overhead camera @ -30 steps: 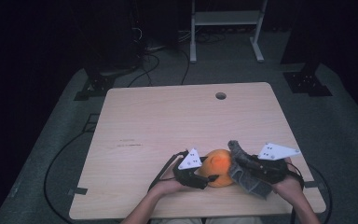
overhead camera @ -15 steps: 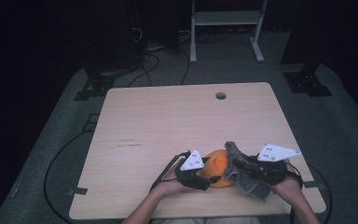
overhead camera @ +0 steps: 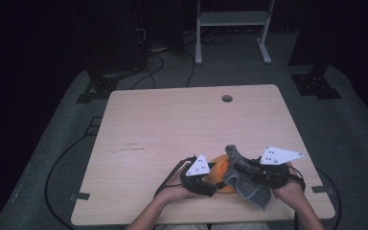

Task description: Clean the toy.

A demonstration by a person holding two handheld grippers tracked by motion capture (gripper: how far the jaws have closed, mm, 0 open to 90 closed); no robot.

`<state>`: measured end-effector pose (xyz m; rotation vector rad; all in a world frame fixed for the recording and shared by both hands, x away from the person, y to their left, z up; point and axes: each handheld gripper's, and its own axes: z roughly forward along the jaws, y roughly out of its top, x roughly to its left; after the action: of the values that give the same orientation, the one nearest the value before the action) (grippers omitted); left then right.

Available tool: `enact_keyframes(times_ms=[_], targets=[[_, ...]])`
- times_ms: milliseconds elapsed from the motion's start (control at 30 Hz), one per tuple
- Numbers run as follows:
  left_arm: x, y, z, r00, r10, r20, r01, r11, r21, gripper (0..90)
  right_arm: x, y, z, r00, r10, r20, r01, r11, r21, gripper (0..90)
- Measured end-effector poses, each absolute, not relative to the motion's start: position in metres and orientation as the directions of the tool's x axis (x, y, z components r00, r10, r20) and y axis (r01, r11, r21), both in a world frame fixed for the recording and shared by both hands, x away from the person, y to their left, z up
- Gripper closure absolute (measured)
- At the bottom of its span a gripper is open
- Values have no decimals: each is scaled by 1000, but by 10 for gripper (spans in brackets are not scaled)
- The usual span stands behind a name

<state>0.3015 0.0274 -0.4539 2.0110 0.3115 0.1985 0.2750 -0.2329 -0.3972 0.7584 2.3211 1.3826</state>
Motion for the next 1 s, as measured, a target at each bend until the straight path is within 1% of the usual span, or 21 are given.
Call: enact_keyframes(times_ms=[67,167,233,367,400,467,500,533,600,667,700,733,767,833,900,1000], targets=[[303,30,-454,954,298,-1,134,-424,896,310,280,-251,-405,-759,651,4,325,374,869,749],[304,31,-454,953,303,-7,140,-419,897,309,282,-270,-412,-721,693,23,374,360,855,749],[304,31,-454,953,304,-9,142,-416,898,309,281,-274,-409,-720,693,37,372,340,864,749],[306,33,-454,952,306,-21,151,-408,901,309,277,-268,-403,-775,630,59,336,331,882,747],[306,34,-454,951,308,-22,152,-408,900,309,277,-266,-405,-773,633,47,341,351,872,747],[307,36,-454,950,312,-26,157,-406,900,308,281,-266,-413,-741,672,-5,363,407,838,746],[307,36,-454,950,311,-24,156,-407,900,308,283,-269,-416,-724,689,-9,383,414,826,746],[307,36,-454,950,311,-24,156,-407,900,308,283,-272,-417,-722,692,14,394,395,830,747],[308,35,-454,947,319,-33,165,-397,903,309,281,-274,-412,-740,671,43,378,362,852,747],[308,34,-455,945,327,-34,168,-394,903,310,278,-272,-407,-775,627,86,360,325,874,746],[308,34,-455,942,333,-37,174,-393,903,311,278,-269,-406,-784,615,90,355,324,877,746],[307,32,-454,940,339,-37,177,-393,902,313,279,-265,-405,-776,625,86,356,320,878,746],[306,31,-453,940,339,-24,166,-396,903,316,277,-260,-402,-782,617,88,346,312,885,746],[302,26,-447,939,345,18,131,-404,905,334,270,-245,-389,-812,581,55,290,320,902,746],[298,24,-434,933,356,52,104,-406,908,370,265,-230,-377,-817,576,-3,240,345,907,745],[291,29,-411,926,358,119,51,-432,901,377,257,-219,-365,-818,574,-50,181,339,923,745]])
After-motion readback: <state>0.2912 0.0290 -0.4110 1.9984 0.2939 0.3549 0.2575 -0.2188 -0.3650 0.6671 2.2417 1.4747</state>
